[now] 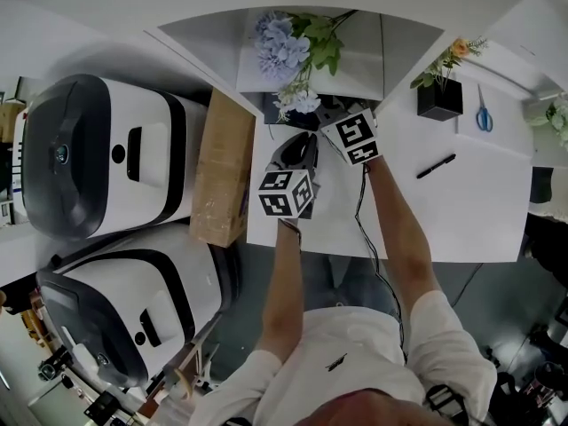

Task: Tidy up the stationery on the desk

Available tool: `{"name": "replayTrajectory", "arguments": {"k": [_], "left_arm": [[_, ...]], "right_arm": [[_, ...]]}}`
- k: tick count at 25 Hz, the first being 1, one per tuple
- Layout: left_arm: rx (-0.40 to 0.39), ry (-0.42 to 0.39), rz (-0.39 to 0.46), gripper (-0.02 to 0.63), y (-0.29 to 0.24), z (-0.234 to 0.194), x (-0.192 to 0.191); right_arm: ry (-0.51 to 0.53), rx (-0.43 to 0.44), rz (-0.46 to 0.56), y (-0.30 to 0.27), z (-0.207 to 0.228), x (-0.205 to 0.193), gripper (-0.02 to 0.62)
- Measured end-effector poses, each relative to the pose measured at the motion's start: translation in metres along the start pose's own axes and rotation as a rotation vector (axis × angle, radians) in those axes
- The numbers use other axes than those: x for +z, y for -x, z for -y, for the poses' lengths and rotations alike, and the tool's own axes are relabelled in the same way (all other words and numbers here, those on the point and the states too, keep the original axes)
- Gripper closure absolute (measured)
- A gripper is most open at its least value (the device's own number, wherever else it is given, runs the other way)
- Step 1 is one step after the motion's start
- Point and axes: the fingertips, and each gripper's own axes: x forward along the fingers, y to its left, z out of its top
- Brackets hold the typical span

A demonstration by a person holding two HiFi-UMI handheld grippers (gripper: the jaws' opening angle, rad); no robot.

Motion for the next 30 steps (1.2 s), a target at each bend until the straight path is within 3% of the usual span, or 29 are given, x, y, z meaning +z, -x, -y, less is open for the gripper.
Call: {"name": "replayTrajectory", "arguments": {"k": [7,12,15,19,26,30], "left_arm": [[0.002,-0.023,-0.035,0.606,0.009,0.005,-0.016],[0.025,-0.029,-0.079,0.606,-0.025,-0.007,-0.020],[0.010,-0.088,-0.068,0.606,-0.037,0.004,-0.005],[-0.047,-0.117,-0.083,0.606,-0.030,0.044,-0.020],[-0.227,-0.267,-0.209,0.606,-0.061,0.157,-0.076],[-0.320,-0.370,-0.285,0.606,-0.083,0.215,-0.109]], "right_arm": [[-0.066,0.005,0.002,0.066,-0.023,-0.009,0.543],[-0.173,-0.040,-0.066,0.126,-0.035,-0.046,0.545],[-0.245,-0.090,-0.116,0.166,-0.041,-0.072,0.545],[-0.330,-0.197,-0.162,0.220,-0.031,-0.103,0.545],[-0.449,-0.416,-0.223,0.308,0.008,-0.149,0.543],[-0.494,-0.499,-0.232,0.351,0.027,-0.172,0.540]]}}
